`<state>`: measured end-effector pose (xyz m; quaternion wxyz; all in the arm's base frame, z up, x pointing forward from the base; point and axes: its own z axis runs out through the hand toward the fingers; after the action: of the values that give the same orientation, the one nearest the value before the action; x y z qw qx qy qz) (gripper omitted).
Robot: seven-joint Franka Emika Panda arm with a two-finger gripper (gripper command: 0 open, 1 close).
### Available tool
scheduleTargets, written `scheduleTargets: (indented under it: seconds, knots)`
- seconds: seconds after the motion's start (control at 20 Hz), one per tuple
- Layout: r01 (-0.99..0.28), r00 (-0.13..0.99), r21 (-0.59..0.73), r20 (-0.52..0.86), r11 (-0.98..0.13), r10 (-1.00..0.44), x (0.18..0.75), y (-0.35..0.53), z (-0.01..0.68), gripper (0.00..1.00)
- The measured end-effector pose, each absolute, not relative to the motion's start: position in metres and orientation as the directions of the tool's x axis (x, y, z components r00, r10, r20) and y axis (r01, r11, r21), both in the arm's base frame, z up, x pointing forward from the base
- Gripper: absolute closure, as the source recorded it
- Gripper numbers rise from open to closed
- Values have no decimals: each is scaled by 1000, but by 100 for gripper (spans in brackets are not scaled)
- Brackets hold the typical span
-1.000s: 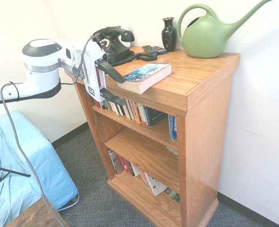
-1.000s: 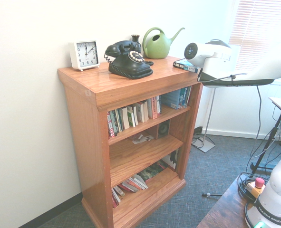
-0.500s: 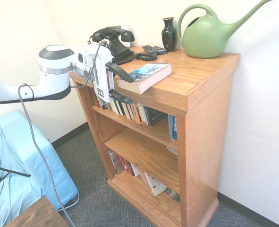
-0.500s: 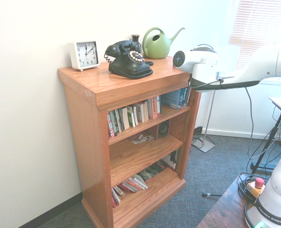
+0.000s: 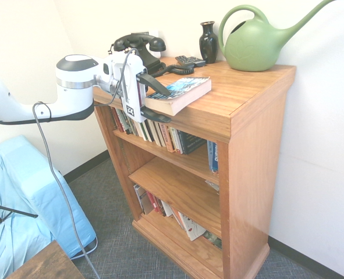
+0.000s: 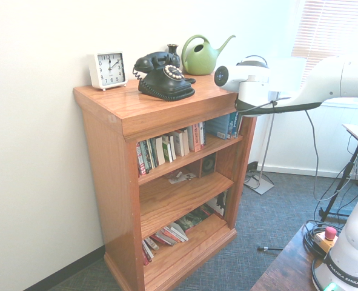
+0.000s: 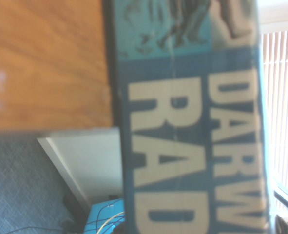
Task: Shelf the books
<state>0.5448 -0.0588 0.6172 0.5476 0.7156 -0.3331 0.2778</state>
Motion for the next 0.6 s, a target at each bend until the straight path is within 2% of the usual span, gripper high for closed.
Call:
scheduleTargets:
  seconds: [0.05, 0.6]
  knots:
    - [-781, 623, 599, 763, -177, -171, 547, -58, 617, 100]
    - [-792, 611, 592, 771, -152, -179, 559, -61, 623, 100]
